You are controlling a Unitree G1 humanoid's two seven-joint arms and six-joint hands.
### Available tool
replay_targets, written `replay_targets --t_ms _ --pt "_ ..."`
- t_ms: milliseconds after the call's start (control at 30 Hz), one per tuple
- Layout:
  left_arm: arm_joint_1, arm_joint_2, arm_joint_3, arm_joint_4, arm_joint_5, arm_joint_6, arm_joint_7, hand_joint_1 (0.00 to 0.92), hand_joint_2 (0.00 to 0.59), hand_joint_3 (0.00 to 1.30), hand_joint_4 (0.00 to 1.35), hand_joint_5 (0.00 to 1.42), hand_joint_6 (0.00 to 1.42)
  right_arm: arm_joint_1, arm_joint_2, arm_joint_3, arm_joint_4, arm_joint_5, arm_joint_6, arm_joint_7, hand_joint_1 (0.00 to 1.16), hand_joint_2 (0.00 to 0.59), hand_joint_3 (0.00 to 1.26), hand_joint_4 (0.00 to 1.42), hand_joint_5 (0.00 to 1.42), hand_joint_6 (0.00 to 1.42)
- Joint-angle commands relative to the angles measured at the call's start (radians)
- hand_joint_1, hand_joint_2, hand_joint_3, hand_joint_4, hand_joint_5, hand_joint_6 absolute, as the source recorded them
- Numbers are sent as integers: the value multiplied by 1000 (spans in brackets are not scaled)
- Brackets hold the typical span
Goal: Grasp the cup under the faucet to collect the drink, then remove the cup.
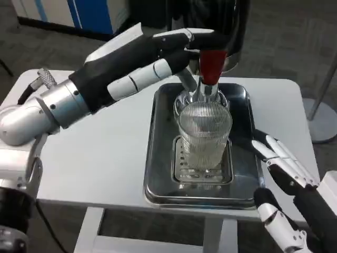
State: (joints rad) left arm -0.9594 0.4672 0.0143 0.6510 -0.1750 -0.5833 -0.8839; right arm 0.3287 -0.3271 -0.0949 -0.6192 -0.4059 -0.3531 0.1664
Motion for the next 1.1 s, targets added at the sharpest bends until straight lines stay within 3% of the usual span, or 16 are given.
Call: replay_targets --t_ms 33,333,1100 --pt "-12 18 -36 28 61 -61 -22 0 181 233 165 236 540 -12 3 11 11 16 16 4 0 524 105 5 0 126" --pt "-26 33 -66 67 119 -168 13 0 181 212 138 203 501 -21 13 27 11 29 37 1 0 524 105 1 0 137" --pt "-19 58 -122 57 179 -243 77 0 180 204 126 179 464 -49 43 45 7 163 104 9 85 485 55 0 0 173"
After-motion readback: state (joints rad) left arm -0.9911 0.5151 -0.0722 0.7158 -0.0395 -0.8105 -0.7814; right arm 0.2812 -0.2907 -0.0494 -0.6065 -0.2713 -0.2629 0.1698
